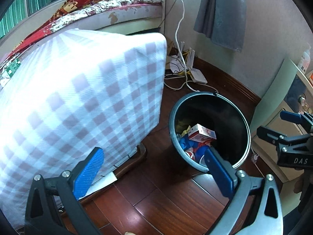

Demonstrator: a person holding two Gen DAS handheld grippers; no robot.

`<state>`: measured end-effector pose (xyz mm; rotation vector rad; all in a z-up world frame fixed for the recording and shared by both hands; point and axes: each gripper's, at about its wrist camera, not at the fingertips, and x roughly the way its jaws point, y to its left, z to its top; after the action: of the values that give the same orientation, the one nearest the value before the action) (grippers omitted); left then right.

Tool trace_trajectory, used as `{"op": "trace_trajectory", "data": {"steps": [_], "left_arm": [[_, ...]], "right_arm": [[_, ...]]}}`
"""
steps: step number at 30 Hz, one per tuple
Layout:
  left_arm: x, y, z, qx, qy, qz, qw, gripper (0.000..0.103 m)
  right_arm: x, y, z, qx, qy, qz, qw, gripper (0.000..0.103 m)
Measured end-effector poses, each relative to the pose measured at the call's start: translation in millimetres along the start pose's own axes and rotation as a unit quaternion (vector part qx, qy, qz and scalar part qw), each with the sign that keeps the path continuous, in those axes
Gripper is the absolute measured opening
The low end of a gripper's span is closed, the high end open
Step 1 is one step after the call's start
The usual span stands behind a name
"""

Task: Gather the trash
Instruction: 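Move both open tools back over the table toward the remaining items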

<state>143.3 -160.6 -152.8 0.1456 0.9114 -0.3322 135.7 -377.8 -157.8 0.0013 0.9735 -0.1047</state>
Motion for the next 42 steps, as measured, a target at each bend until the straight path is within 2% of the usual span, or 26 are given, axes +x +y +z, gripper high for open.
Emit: {"op": "trace_trajectory", "data": {"steps": [13,24,31,38,42], "left_arm": [[-47.7,45.8,-3.7,-0.030,-0.033,0.035,0.9984,0.102],[-91.3,96.4,-5.6,-0.074,-0.073,0.075,0.9917,0.102],[-114.6,149.6,-12.2,-0.113,-0.091,0.109,0.9835,0.102],[-134.8,210.4,-16.6,-0.146,-0.103,0.164,0.9702,0.102],[-149.1,251.1,-7.0,-0.155,-0.111,0.197,0.9617,0.102]], "right_arm": [[-43.8,51.1,7.6,-0.021,-0.044,0.029,0.998,0.102],[-72.1,113.6,30.4,-0.045,-0.102,0.066,0.992,0.102],[-90.8,164.0,48.3,-0.060,-0.142,0.103,0.983,0.102],[-99.9,217.6,72.4,-0.081,-0.165,0.125,0.975,0.102],[-107.4,246.3,94.6,-0.097,-0.175,0.150,0.968,0.102]]}}
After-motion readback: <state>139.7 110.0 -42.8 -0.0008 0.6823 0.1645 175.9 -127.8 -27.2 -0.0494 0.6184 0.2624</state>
